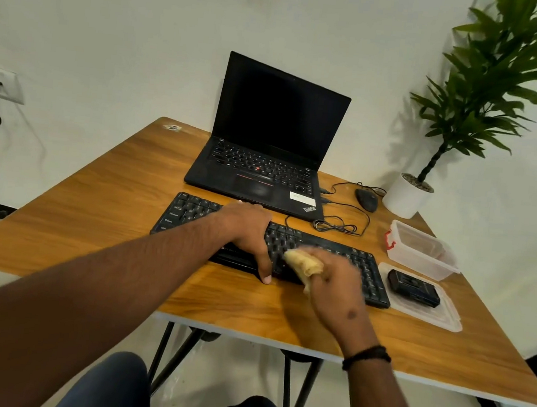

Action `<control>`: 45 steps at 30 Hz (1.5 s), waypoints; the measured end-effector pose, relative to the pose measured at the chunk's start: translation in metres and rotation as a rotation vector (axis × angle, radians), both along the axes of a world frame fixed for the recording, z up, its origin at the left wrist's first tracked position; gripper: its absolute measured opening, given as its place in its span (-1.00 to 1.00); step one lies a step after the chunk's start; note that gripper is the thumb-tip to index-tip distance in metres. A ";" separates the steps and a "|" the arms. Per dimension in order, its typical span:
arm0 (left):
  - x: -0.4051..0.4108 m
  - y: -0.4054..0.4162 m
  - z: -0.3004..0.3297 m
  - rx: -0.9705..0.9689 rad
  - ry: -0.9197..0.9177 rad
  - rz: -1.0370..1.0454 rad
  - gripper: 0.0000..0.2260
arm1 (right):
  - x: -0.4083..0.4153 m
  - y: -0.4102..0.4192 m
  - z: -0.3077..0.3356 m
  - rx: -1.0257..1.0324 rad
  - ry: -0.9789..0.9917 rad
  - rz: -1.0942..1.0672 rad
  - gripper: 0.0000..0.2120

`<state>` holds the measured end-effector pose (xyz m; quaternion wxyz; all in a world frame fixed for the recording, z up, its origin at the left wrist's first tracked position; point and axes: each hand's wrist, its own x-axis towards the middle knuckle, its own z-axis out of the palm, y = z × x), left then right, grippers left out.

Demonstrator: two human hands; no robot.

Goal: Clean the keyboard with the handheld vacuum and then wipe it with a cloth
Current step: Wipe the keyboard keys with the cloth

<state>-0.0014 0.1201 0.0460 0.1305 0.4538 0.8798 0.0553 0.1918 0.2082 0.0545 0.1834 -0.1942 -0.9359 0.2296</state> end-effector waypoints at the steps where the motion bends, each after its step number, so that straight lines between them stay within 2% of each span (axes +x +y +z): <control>1: 0.000 -0.001 0.000 0.003 -0.012 0.005 -0.10 | -0.001 0.007 0.001 -0.018 0.121 -0.109 -0.61; 3: 0.001 -0.002 -0.001 0.010 -0.018 0.016 -0.06 | -0.007 0.021 0.000 -0.004 0.308 -0.343 -0.59; 5: 0.002 -0.002 0.000 0.008 -0.010 0.020 -0.02 | -0.012 0.023 -0.004 0.024 0.293 -0.440 -0.57; 9: 0.002 -0.001 0.001 -0.011 0.014 0.005 0.04 | -0.015 -0.013 -0.038 0.106 -0.075 -0.213 -0.55; 12: 0.002 0.000 0.001 -0.021 0.020 0.004 0.08 | -0.004 -0.020 -0.050 0.156 -0.057 -0.124 -0.49; 15: 0.002 -0.001 0.003 -0.031 0.009 0.004 0.16 | 0.005 -0.009 -0.040 0.158 -0.051 -0.071 -0.47; 18: 0.002 0.000 0.002 -0.041 0.012 0.001 0.15 | 0.012 0.000 -0.028 0.150 -0.073 0.026 -0.46; 20: 0.001 0.000 0.001 -0.039 0.008 0.002 0.14 | 0.016 0.010 -0.017 0.068 -0.036 -0.004 -0.51; 22: 0.001 0.000 0.000 -0.029 0.005 0.004 0.11 | 0.015 0.022 -0.010 0.075 0.053 -0.190 -0.55; 24: 0.001 0.001 0.000 -0.034 0.017 0.004 0.14 | 0.010 0.024 -0.012 0.135 0.040 -0.337 -0.53; 27: 0.001 0.002 0.001 -0.049 0.034 0.007 0.20 | 0.009 0.005 -0.029 0.137 -0.086 -0.299 -0.50; 32: -0.001 0.004 -0.001 -0.059 0.033 0.012 0.24 | 0.039 -0.021 -0.037 0.178 -0.108 -0.189 -0.54; 35: 0.001 0.004 0.000 -0.068 0.032 0.012 0.18 | 0.047 -0.018 -0.038 0.051 -0.007 -0.171 -0.56; 39: 0.003 0.006 0.002 -0.093 0.054 0.002 0.11 | 0.043 0.013 -0.017 -0.152 0.254 -0.417 -0.60; 42: 0.011 0.013 0.000 -0.029 0.081 -0.081 0.26 | 0.026 0.033 -0.008 -0.033 0.337 -0.494 -0.57; 45: 0.028 0.031 -0.001 0.122 0.092 -0.136 0.22 | 0.007 0.034 -0.014 0.080 0.192 -0.436 -0.51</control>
